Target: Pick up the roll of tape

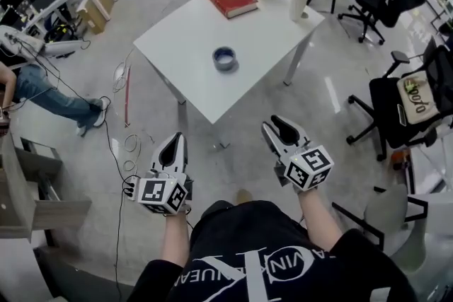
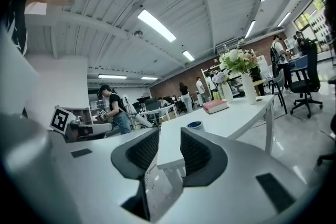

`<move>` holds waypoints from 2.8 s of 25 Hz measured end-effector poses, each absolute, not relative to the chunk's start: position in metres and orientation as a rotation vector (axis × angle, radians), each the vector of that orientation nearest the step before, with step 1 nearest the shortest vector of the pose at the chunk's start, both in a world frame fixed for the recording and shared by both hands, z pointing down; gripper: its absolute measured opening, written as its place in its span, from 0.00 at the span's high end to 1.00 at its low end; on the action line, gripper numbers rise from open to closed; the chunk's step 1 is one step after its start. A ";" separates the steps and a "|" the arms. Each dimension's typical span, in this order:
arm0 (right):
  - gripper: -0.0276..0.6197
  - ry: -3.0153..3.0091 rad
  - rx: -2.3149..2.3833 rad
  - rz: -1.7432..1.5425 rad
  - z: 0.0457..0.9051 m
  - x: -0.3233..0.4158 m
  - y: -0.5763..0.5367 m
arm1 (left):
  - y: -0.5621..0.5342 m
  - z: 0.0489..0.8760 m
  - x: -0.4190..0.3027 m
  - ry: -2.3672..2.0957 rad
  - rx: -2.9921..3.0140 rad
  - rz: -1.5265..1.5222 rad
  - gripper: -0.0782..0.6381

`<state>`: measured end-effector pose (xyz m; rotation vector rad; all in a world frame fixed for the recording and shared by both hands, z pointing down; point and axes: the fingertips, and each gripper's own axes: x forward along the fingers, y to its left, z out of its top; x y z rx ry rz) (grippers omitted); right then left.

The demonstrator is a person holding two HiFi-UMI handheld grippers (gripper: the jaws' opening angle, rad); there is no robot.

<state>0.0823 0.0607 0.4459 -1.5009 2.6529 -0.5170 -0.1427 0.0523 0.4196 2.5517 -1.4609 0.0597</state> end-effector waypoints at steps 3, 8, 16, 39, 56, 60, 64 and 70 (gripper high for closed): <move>0.76 2.640 -1.492 -0.525 0.446 0.079 0.050 | 0.040 0.412 -0.146 -1.469 2.563 0.052 0.89; 0.76 2.664 -1.465 -0.552 0.454 0.073 0.039 | 0.030 0.415 -0.145 -1.459 2.534 0.018 0.89; 0.76 2.652 -1.470 -0.605 0.463 0.077 0.005 | -0.001 0.433 -0.139 -1.444 2.514 0.070 0.89; 0.74 2.681 -1.546 -0.714 0.482 0.072 -0.140 | -0.186 0.457 -0.117 -1.304 2.536 0.071 0.89; 0.73 2.715 -1.576 -0.845 0.509 0.069 -0.204 | -0.240 0.494 -0.103 -1.221 2.515 0.152 0.89; 0.73 2.754 -1.524 -0.903 0.522 0.067 -0.217 | -0.248 0.502 -0.099 -1.243 2.480 0.176 0.89; 0.73 2.806 -1.455 -0.966 0.532 0.061 -0.231 | -0.252 0.507 -0.100 -1.281 2.449 0.202 0.89; 0.73 2.893 -1.417 -0.998 0.544 0.048 -0.256 | -0.261 0.519 -0.089 -1.300 2.436 0.256 0.89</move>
